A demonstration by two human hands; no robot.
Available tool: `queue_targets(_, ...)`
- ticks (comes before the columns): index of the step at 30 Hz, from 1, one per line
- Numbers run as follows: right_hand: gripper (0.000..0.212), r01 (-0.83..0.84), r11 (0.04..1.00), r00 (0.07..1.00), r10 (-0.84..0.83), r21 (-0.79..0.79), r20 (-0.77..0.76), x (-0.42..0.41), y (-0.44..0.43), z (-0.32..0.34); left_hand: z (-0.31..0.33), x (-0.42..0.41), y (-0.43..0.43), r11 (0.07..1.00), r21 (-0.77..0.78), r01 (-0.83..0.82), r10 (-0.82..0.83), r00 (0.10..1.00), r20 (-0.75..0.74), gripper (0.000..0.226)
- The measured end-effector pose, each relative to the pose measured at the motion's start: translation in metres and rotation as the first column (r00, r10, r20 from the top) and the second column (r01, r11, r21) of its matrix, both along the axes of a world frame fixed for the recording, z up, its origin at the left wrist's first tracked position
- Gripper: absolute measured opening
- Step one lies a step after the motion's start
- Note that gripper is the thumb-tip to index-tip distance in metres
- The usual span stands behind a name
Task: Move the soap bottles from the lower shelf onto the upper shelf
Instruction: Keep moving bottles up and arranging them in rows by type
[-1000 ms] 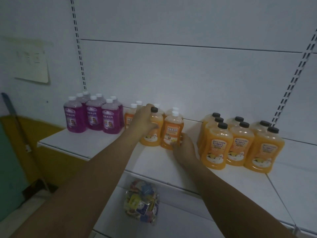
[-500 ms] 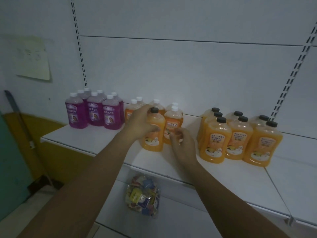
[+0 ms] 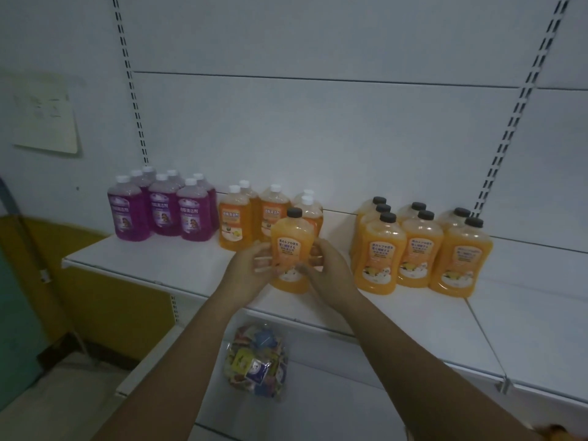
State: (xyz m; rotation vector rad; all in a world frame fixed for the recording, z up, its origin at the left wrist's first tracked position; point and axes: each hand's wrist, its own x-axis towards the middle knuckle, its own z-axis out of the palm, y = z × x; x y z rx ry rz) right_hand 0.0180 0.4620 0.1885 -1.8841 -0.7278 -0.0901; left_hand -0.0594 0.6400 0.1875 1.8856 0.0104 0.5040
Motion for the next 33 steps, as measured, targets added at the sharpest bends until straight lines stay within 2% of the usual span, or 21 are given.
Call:
queue_targets(4,0.043,0.047,0.999,0.999,-0.047,0.002,0.021,-0.014,-0.025,-0.003,-0.008,-0.004,-0.027,0.998,-0.017,-0.054,0.054,0.998,0.027,0.045)
queue_targets(15,0.034,0.238,0.971,0.970,-0.236,-0.038,0.054,-0.038,-0.099,-0.008,-0.023,-0.007,-0.106,1.000,-0.008,-0.001,0.002,0.996,0.084,0.037)
queue_targets(20,0.058,0.316,0.948,0.948,-0.314,-0.043,0.046,-0.043,-0.107,-0.004,-0.029,0.001,-0.100,1.000,0.001,-0.002,0.002,0.999,0.035,0.039)
queue_targets(21,0.063,0.347,0.937,0.936,-0.345,-0.033,0.066,-0.047,-0.107,0.000,-0.028,0.001,-0.094,1.000,0.007,-0.022,0.022,1.000,0.018,0.041)
queue_targets(23,0.063,0.418,0.908,0.889,-0.412,0.014,0.201,-0.056,-0.108,0.017,-0.027,0.006,-0.077,0.997,0.010,-0.080,0.080,0.997,-0.003,0.044)
queue_targets(25,0.050,0.444,0.892,0.818,-0.443,0.086,0.367,-0.067,-0.102,0.048,-0.016,0.011,-0.059,0.993,-0.003,-0.120,0.120,0.993,0.002,0.042)
queue_targets(27,0.035,0.416,0.905,0.771,-0.404,0.091,0.492,-0.074,-0.085,0.085,-0.001,0.019,-0.044,0.993,0.006,-0.117,0.117,0.993,0.008,0.038)
queue_targets(28,0.031,0.392,0.918,0.769,-0.361,0.057,0.527,-0.075,-0.072,0.104,0.007,0.024,-0.037,0.993,0.011,-0.115,0.115,0.993,0.014,0.037)
queue_targets(30,0.030,0.328,0.944,0.822,-0.263,-0.042,0.505,-0.073,-0.037,0.133,0.020,0.035,-0.027,0.991,0.039,-0.129,0.129,0.992,0.016,0.037)
queue_targets(33,0.043,0.233,0.969,0.936,-0.199,-0.087,0.292,-0.048,0.026,0.140,0.032,0.053,-0.013,0.990,0.062,-0.130,0.133,0.990,-0.043,0.034)
